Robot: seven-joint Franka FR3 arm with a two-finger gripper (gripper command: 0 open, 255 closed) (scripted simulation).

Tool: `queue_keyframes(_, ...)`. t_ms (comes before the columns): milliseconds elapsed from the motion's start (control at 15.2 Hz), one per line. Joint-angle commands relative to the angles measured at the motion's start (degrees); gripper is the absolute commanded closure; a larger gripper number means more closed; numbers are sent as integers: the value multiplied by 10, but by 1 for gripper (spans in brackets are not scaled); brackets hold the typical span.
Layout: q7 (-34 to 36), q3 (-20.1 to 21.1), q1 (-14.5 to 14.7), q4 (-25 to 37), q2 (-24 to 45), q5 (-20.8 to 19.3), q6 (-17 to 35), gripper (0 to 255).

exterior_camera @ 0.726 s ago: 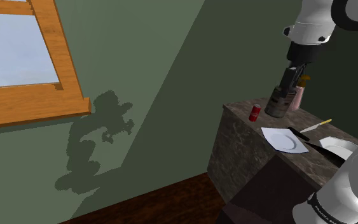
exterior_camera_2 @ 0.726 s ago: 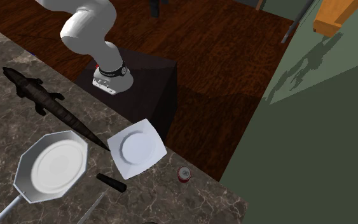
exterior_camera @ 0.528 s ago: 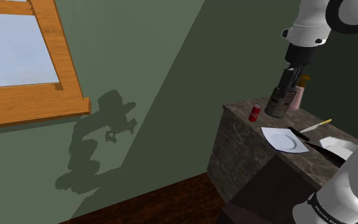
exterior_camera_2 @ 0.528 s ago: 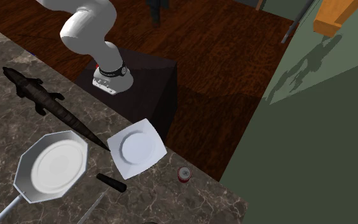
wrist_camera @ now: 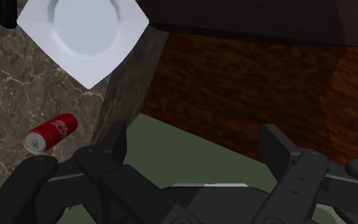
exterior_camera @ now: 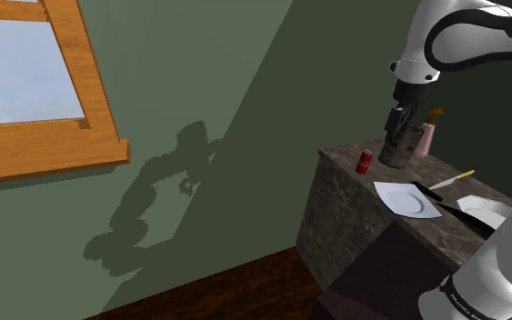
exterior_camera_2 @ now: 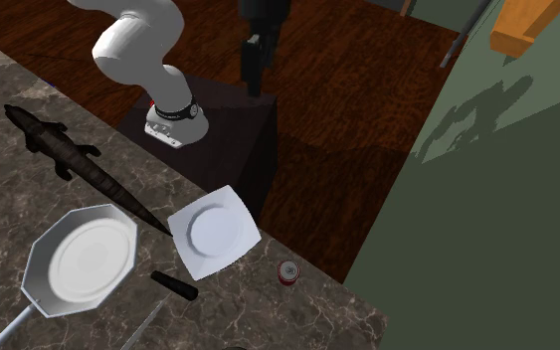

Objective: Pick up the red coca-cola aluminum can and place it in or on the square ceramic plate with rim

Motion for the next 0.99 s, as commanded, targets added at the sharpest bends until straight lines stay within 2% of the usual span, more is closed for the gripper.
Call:
queue_keyframes(0,-18,-21,-7,5,30,-7,27,0)
queue_keyframes(462,-84,-92,-25,35,148,-14,118,0)
queue_keyframes(924,-163,-152,-38,99,291,21,193,0)
